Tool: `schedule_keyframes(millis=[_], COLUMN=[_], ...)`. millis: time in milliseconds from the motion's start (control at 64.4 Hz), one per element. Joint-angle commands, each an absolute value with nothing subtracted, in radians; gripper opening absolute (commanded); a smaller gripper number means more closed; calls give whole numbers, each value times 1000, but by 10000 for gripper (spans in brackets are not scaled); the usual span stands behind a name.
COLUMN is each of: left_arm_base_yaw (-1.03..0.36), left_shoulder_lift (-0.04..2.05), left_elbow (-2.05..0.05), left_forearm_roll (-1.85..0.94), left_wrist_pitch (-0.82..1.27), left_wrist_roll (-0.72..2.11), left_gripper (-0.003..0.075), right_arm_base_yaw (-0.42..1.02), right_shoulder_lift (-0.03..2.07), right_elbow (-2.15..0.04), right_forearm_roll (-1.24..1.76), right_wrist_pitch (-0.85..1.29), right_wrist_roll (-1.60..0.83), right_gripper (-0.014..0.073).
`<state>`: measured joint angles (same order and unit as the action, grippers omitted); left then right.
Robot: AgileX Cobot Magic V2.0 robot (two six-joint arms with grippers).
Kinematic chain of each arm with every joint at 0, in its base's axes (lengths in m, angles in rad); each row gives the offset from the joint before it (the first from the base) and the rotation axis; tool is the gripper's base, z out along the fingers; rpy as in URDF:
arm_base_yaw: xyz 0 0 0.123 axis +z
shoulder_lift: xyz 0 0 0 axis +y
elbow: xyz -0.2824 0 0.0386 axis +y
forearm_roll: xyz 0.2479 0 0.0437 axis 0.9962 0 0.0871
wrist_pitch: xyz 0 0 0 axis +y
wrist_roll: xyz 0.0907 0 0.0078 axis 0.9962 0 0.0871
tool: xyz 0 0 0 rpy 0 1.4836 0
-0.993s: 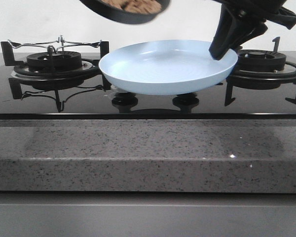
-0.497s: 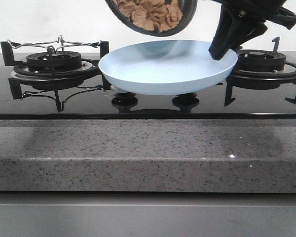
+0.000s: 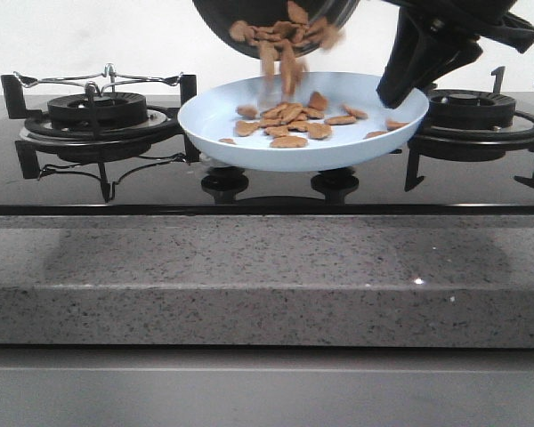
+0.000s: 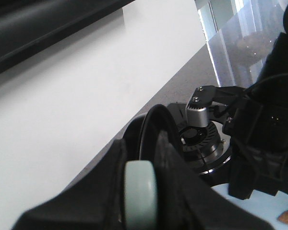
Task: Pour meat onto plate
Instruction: 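Tilt the pan over the plate with the left gripper, tipping meat out, then turn the pan upright and lower it onto its burner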
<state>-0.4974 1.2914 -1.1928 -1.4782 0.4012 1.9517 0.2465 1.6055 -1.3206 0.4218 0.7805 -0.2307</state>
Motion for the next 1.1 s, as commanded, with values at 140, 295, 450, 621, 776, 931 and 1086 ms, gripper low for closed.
schedule_keyframes(millis=[140, 295, 450, 621, 776, 931, 1086], left_arm_base_yaw=[-507, -507, -507, -484, -374, -202, -52], left_shoulder_lift=[1251, 1251, 1251, 1251, 1256, 1291, 1343], left_elbow=[-1226, -1226, -1226, -1226, -1240, -1270, -1307], left_forearm_roll=[-1520, -1520, -1523, -1530, -1528, -1524, -1524], left_wrist_pitch=[399, 400, 395, 293, 312, 443, 535], left_wrist_roll=[2044, 2044, 2015, 1813, 1592, 1372, 1153], left_gripper=[-20, -20, -20, -20, -20, -20, -20], right_arm_base_yaw=[247, 247, 247, 247, 247, 247, 247], right_shoulder_lift=[1555, 1555, 1555, 1555, 1555, 1555, 1555], right_elbow=[-1345, -1345, -1345, -1345, -1345, -1345, -1345], right_forearm_roll=[454, 454, 454, 454, 454, 454, 454], right_wrist_pitch=[749, 749, 749, 749, 749, 749, 748], right_wrist_roll=[-238, -238, -238, -238, -238, -238, -238], right_gripper=[-118, -118, -118, -118, -118, -118, -118])
